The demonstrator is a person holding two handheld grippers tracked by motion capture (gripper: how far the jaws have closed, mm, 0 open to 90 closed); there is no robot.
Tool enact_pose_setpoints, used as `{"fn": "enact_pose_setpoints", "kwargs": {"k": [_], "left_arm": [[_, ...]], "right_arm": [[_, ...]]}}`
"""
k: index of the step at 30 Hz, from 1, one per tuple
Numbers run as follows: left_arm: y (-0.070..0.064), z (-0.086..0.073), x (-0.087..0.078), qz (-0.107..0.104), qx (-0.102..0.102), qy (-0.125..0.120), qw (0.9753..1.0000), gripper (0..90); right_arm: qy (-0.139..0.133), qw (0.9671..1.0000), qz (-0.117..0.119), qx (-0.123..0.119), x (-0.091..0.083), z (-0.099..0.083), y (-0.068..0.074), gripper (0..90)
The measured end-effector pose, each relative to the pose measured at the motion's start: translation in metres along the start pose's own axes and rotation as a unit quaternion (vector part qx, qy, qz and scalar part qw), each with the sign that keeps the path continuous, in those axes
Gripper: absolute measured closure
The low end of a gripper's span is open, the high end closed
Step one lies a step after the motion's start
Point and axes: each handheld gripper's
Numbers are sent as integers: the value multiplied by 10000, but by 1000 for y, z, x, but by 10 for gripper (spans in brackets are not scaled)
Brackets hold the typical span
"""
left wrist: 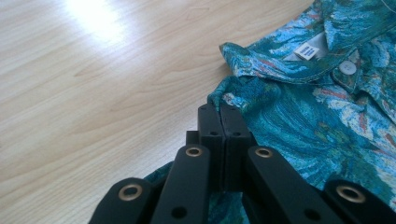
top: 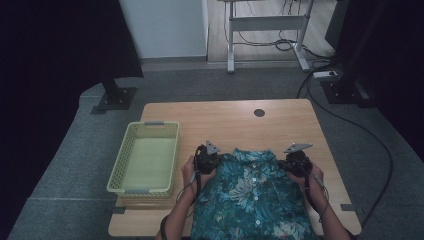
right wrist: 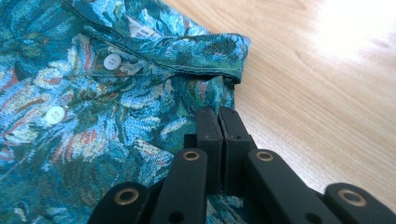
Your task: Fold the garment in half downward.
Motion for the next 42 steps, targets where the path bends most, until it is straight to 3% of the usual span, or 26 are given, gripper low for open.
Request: {"fn": "enact_pose_setpoints", "kwargs": {"k": [9, 18, 27, 37, 39, 42], "left_arm": [[6, 10, -5, 164, 23, -91, 9998, 895], [18, 31, -14, 350, 71, -233, 9991, 895], [25, 60, -32, 589, 199, -449, 9971, 893], [26, 59, -31, 726, 164, -428, 9963, 895], [28, 63, -32, 777, 191, -455, 9958, 895], [33, 72, -37, 849, 124, -605, 9945, 894]], "right_arm": [[-270, 9996, -95, 55, -11, 11, 2, 870], [-504, 9982, -314, 89, -21, 31, 1, 871], [-898, 9931, -753, 74, -48, 67, 3, 871], [-886, 9928, -793, 135, -39, 61, 6, 871], [-942, 9918, -846, 143, -40, 64, 7, 872], [-1172, 9875, -1034, 184, -47, 73, 8, 872]]}}
Point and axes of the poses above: each handheld gripper's, and its own axes: x roughly forward along the jaws, z roughly out of its top, y roughly to its left, and after that the axes turned 2 degrees about -z, right-handed
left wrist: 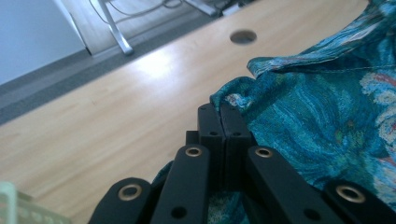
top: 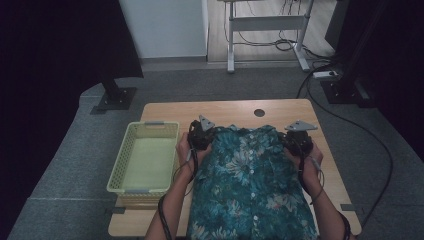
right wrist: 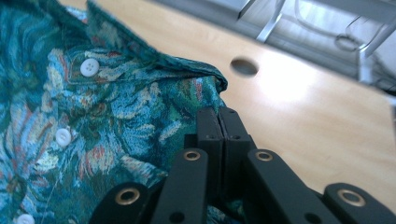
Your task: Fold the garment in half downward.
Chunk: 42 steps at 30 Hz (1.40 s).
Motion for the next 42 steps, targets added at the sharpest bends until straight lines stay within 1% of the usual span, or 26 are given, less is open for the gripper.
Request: {"fn": "enact_pose_setpoints", "kwargs": {"k": [1, 3, 5, 6, 7, 11, 13, 16, 18, 23, 25, 32, 36, 42], "left_arm": [[1, 2, -1, 24, -9, -36, 10000, 895], [2, 5, -5, 121, 19, -92, 9999, 895], [4, 5, -8, 156, 1, -112, 9998, 894], [4, 5, -9, 162, -52, -120, 9998, 894], [4, 3, -10, 155, -89, -125, 9998, 894], [2, -4, -12, 160, -71, -86, 9998, 894], [3, -7, -12, 149, -77, -68, 9998, 894], [4, -9, -13, 170, -101, -71, 9998, 894], [5, -7, -13, 202, -124, -103, 9997, 894], [9, -2, -11, 251, -101, -110, 9996, 894], [10, 1, -11, 268, -60, -122, 9995, 894], [15, 9, -11, 327, -65, -180, 9993, 894], [15, 9, -13, 327, -65, -223, 9992, 893], [10, 1, -15, 322, -105, -261, 9991, 893]], "right_arm": [[-89, 9999, -64, -3, -3, 5, 0, 872], [-178, 9998, -75, -23, -5, 13, 1, 872], [-203, 9997, -68, -75, -5, 17, 2, 872], [-207, 9997, -68, -89, -5, 18, 3, 872], [-202, 9997, -68, -95, -4, 18, 4, 872], [-112, 9999, -86, -76, 1, 11, 10, 872], [-72, 9999, -50, -74, 3, 7, 12, 872], [-44, 10000, -38, -74, 4, 4, 13, 872], [-73, 9999, -38, -72, 2, 5, 13, 872], [-171, 9997, -91, -140, -1, 13, 14, 872], [-172, 9997, -108, -137, 0, 15, 12, 872], [-217, 9996, -154, -69, 8, 22, 8, 872], [-270, 9995, -167, -61, 8, 24, 8, 872], [-300, 9994, -171, -60, 6, 20, 11, 872]]}}
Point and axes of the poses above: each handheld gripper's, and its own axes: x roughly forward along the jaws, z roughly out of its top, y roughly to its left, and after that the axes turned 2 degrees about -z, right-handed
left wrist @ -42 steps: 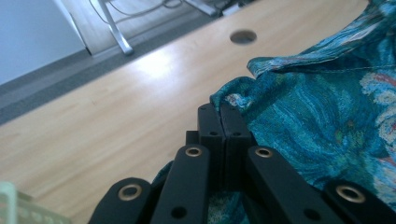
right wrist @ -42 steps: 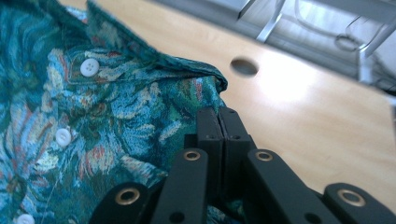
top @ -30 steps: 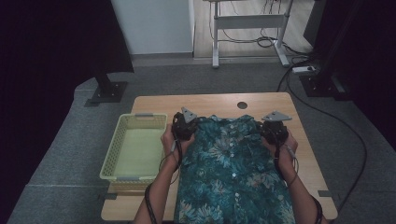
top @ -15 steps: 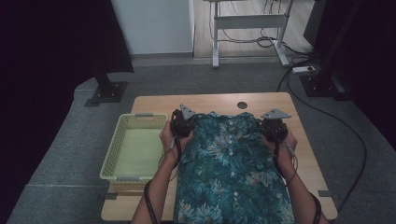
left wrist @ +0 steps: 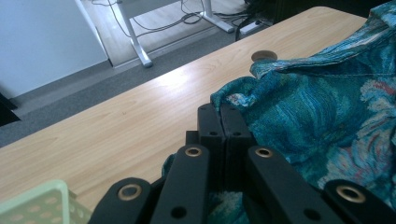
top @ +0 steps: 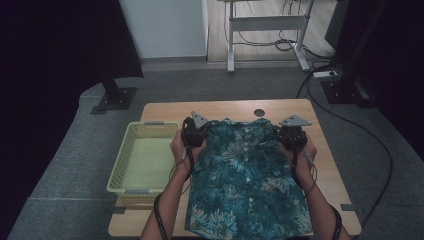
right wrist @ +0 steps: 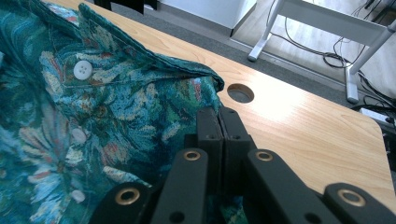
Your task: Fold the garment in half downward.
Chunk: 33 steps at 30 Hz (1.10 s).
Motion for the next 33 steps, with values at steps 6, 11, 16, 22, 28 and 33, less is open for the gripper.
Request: {"fn": "enact_pose_setpoints", "kwargs": {"k": [6, 11, 16, 22, 28, 33], "left_arm": [[-2, -7, -3, -16, -17, 9, 10000, 893], [-4, -8, -5, 2, 41, -19, 10000, 892], [-6, -8, -5, -13, 71, -37, 10000, 892], [-11, -13, -7, -17, 110, -63, 9999, 892], [-16, -20, -9, -16, 171, -61, 9998, 892], [-18, -22, -15, -54, 229, -124, 9996, 892]], "right_arm": [[0, 10000, 25, -43, -2, -4, 4, 872], [10, 10000, 18, -48, -2, -5, 4, 872], [21, 10000, 16, -38, -3, -7, 3, 872], [-19, 10000, 55, -21, -8, -13, 4, 871], [-44, 10000, 73, -31, -13, -19, 7, 871], [-68, 9999, 98, -55, -17, -24, 10, 871]]}}
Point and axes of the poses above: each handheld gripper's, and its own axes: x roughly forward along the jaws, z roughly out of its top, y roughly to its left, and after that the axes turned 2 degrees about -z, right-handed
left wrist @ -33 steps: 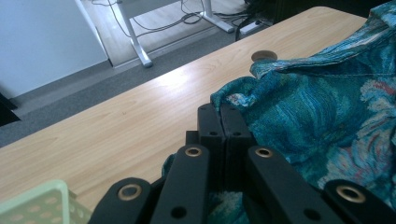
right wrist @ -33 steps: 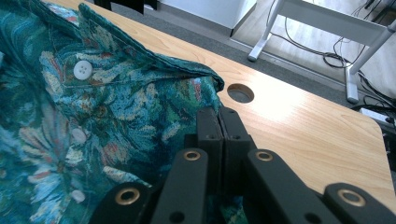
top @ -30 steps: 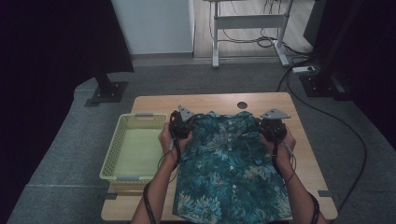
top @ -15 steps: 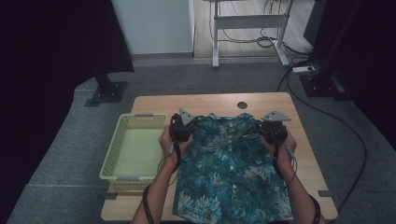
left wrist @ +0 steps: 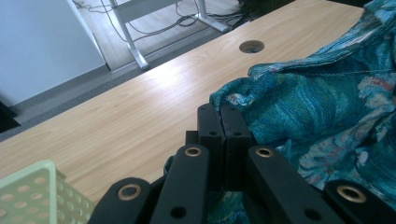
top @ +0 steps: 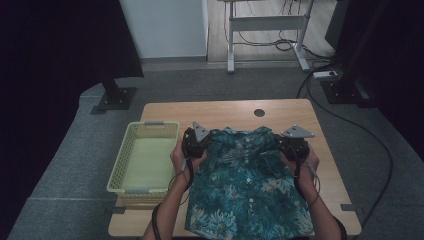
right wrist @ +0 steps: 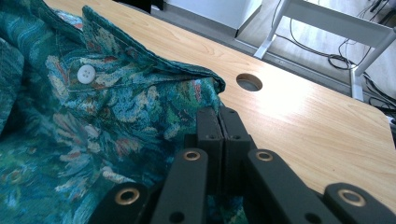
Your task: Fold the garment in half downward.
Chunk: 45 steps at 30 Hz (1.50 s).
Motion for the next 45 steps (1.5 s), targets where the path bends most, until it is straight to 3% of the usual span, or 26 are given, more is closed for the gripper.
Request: {"fn": "enact_pose_setpoints", "kwargs": {"k": [11, 20, 28, 33, 39, 42, 45], "left_arm": [[-5, -3, -19, -168, 129, -103, 9997, 888], [-19, -20, -40, -305, 306, -66, 9990, 886], [-32, -36, -67, -406, 438, -124, 9981, 879], [-45, -53, -79, -438, 543, -82, 9975, 879], [-59, -79, -91, -554, 492, -39, 9972, 876], [-66, -89, -96, -551, 558, -5, 9969, 873], [-69, -97, -96, -656, 463, 55, 9968, 875]], "right_arm": [[-94, 9999, 61, 4, -17, -9, 5, 871], [-98, 9998, 174, 31, -34, -31, 17, 871], [-117, 9996, 207, -137, -59, -51, 34, 871], [-107, 9995, 260, -134, -71, -65, 42, 871], [-120, 9991, 377, -144, -87, -86, 54, 871], [-111, 9988, 481, -78, -95, -99, 58, 871], [-85, 9984, 560, -72, -99, -110, 61, 871]]}}
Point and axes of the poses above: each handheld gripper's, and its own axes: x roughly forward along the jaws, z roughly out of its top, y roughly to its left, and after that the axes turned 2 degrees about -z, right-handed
